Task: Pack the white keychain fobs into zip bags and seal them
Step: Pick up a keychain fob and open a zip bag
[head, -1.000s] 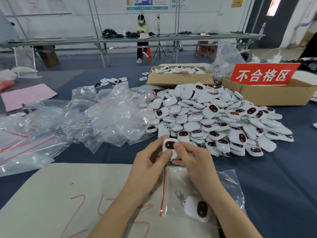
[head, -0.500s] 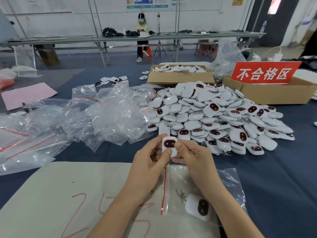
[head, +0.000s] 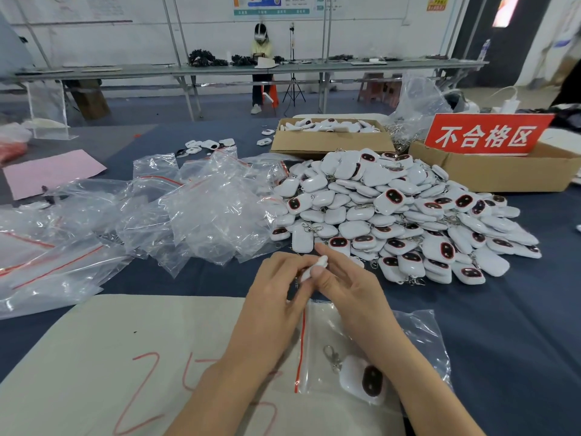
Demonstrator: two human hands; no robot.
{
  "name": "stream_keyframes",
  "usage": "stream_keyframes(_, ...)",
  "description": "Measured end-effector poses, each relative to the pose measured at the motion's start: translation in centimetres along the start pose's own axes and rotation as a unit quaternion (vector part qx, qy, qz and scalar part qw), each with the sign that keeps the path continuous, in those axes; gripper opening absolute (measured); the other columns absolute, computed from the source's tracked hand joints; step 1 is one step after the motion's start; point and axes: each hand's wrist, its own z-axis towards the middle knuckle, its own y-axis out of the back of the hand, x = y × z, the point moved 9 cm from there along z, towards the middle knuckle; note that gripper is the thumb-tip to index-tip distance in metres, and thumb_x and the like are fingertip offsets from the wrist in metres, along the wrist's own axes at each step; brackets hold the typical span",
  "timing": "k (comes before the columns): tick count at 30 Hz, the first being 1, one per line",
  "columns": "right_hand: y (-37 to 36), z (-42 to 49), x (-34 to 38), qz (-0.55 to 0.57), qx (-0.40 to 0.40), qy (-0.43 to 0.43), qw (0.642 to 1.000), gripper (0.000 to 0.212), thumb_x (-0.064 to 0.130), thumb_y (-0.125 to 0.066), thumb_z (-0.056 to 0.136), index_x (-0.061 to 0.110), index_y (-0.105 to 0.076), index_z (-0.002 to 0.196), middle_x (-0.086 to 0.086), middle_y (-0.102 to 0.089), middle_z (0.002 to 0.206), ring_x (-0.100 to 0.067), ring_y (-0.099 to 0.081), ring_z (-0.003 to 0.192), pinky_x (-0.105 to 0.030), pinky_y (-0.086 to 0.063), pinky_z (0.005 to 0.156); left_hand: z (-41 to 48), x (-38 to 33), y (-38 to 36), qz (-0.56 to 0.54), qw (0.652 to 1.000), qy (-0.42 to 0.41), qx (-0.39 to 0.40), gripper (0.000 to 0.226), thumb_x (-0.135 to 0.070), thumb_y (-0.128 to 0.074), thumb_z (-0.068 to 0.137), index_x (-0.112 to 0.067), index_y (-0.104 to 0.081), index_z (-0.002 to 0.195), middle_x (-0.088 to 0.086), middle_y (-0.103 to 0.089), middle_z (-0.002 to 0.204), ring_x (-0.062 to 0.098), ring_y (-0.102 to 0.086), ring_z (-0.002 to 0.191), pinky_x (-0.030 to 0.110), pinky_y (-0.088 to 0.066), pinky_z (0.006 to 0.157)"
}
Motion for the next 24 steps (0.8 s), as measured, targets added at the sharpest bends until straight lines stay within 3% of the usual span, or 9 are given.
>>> stream_keyframes(2,-0.2,-0.3,0.6,0.093,0.015,0.019,0.995,0.025,0.026,-0.062,0.091,0.027,-0.065,0.115,-0.009,-0.075,0.105,-0.018,-0.071,0.100,-0.027,-0.057,0.089,0.0,0.2,0.1,-0.014,1.000,0.001,-0.010,0.026,-0.026,-0.066,0.096,-0.029,-0.067,0.122,-0.023,-0.058,0.115,0.008,-0.058,0.114,0.017,-0.046,0.094)
stream_keyframes(4,-0.3,-0.5,1.1,0.173,0.030,0.022,0.984,0.010,0.023,-0.058,0.092,0.019,-0.065,0.098,-0.016,-0.074,0.106,-0.024,-0.071,0.103,-0.027,-0.056,0.088,0.0,0.3,0.7,-0.028,0.999,-0.008,-0.038,0.019,-0.018,-0.070,0.095,-0.022,-0.071,0.113,-0.017,-0.064,0.116,0.010,-0.061,0.115,0.018,-0.047,0.095)
stream_keyframes(8,-0.3,-0.5,1.2,0.192,0.027,0.021,0.981,0.010,0.022,-0.058,0.091,0.011,-0.059,0.093,-0.027,-0.069,0.112,-0.030,-0.069,0.107,-0.027,-0.056,0.090,0.0,0.0,1.3,-0.034,0.996,-0.025,-0.072,0.012,-0.015,-0.069,0.092,-0.017,-0.073,0.102,-0.013,-0.068,0.114,0.010,-0.063,0.114,0.017,-0.046,0.096)
stream_keyframes(11,-0.3,-0.5,1.3,0.201,0.034,0.019,0.979,0.009,0.022,-0.059,0.095,0.013,-0.061,0.095,-0.020,-0.070,0.118,-0.030,-0.068,0.113,-0.027,-0.055,0.092,0.1,0.1,1.2,-0.067,0.995,-0.009,-0.066,0.013,-0.015,-0.070,0.092,-0.021,-0.072,0.104,-0.012,-0.066,0.116,0.012,-0.063,0.114,0.015,-0.046,0.094)
stream_keyframes(13,-0.4,-0.5,1.2,0.209,0.042,0.011,0.977,0.007,0.018,-0.058,0.099,0.018,-0.065,0.100,-0.014,-0.070,0.123,-0.028,-0.066,0.117,-0.025,-0.053,0.094,0.1,0.8,0.8,-0.128,0.990,0.045,-0.047,0.016,-0.021,-0.069,0.093,-0.028,-0.070,0.107,-0.012,-0.066,0.114,0.012,-0.064,0.111,0.014,-0.047,0.089)
stream_keyframes(17,-0.7,-0.7,0.9,0.155,0.058,-0.004,0.986,0.039,0.000,-0.050,0.102,0.022,-0.053,0.133,-0.007,-0.071,0.123,-0.021,-0.066,0.118,-0.026,-0.051,0.101,0.0,2.4,0.3,-0.233,0.959,0.157,-0.037,0.030,-0.015,-0.069,0.096,-0.034,-0.065,0.119,-0.013,-0.071,0.104,0.007,-0.066,0.095,0.016,-0.052,0.080)
stream_keyframes(20,-0.4,-0.7,1.3,0.081,0.023,0.002,0.996,0.029,0.002,-0.057,0.099,0.019,-0.064,0.120,-0.002,-0.076,0.111,-0.017,-0.070,0.109,-0.029,-0.053,0.100,0.0,2.3,0.7,-0.197,0.967,0.152,-0.048,0.026,-0.011,-0.071,0.093,-0.034,-0.070,0.106,-0.015,-0.073,0.097,0.007,-0.068,0.089,0.012,-0.050,0.075)
stream_keyframes(24,0.0,-0.8,2.2,0.081,0.001,0.025,0.996,0.020,-0.004,-0.060,0.094,0.009,-0.069,0.106,-0.002,-0.078,0.103,-0.012,-0.073,0.098,-0.019,-0.055,0.084,0.0,2.1,1.1,-0.185,0.970,0.139,-0.067,0.028,-0.008,-0.073,0.090,-0.036,-0.071,0.094,-0.014,-0.074,0.095,0.007,-0.069,0.088,0.013,-0.050,0.075)
